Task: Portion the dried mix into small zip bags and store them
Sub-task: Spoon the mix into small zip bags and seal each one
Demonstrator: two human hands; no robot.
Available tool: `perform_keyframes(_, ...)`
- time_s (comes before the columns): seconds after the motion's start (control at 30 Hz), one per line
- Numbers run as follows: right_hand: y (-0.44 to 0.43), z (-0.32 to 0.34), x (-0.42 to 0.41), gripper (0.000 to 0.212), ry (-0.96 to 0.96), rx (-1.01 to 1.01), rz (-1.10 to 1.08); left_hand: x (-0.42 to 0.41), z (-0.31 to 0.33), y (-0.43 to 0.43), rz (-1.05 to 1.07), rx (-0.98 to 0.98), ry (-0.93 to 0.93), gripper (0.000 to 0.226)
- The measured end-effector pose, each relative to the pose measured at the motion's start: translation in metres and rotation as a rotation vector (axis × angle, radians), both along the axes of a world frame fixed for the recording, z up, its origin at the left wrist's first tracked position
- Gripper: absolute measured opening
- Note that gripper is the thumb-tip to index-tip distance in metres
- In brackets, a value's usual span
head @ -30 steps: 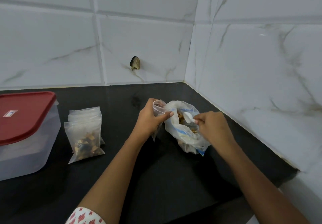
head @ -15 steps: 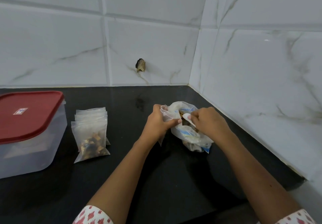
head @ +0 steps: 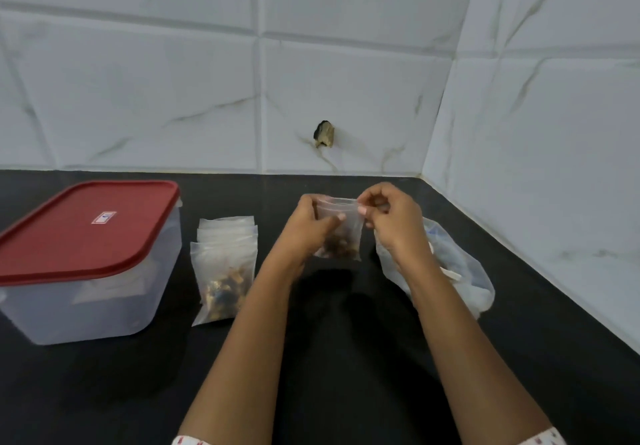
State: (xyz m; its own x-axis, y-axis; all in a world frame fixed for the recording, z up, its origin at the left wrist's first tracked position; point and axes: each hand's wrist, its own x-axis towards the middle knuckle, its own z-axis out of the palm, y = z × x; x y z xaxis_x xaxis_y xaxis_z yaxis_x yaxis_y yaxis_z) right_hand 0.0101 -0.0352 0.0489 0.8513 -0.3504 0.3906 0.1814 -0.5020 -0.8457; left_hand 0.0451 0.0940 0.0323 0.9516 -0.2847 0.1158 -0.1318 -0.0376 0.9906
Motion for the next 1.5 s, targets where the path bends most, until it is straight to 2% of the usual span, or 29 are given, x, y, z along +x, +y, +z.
perform_keyframes(0.1, -0.001, -0.008, 0.001, 0.024, -0.043, 0.070, -0.024, 0.005, -0.004, 0.001, 0.059, -0.058, 0.013, 0.004)
perform_keyframes(0.37, 0.004, -0.013, 0.000, 0.023, -0.001, -0.087, 0.012, 0.006, -0.010, -0.005, 0.139, 0.031, 0.014, 0.011)
perform_keyframes(0.47, 0.001, -0.012, -0.001, 0.026, 0.038, -0.058, 0.035, 0.004, -0.010, -0.007, 0.164, 0.068, -0.007, 0.012)
perform_keyframes(0.63, -0.003, -0.013, 0.001, 0.027, 0.024, 0.065, 0.053, 0.004, -0.007, -0.007, 0.157, -0.021, 0.028, 0.014)
perform_keyframes(0.8, -0.004, -0.014, 0.002, 0.024, 0.047, 0.125, 0.050, -0.001, -0.007, -0.003, -0.015, -0.176, 0.132, 0.016)
perform_keyframes(0.93, -0.004, -0.014, 0.000, 0.023, 0.076, 0.072, 0.095, -0.006, -0.008, -0.004, 0.060, -0.145, 0.088, 0.012)
perform_keyframes(1.07, -0.002, -0.012, -0.001, 0.030, 0.056, 0.044, 0.158, -0.006, -0.008, -0.003, 0.102, -0.163, 0.072, 0.007)
perform_keyframes(1.33, 0.000, -0.008, -0.004, 0.033, -0.042, 0.046, 0.035, -0.009, -0.008, -0.006, 0.052, -0.136, 0.058, 0.007)
perform_keyframes(1.5, -0.001, -0.009, -0.005, 0.031, -0.040, 0.109, -0.030, -0.008, -0.005, -0.001, -0.015, -0.190, 0.142, 0.007)
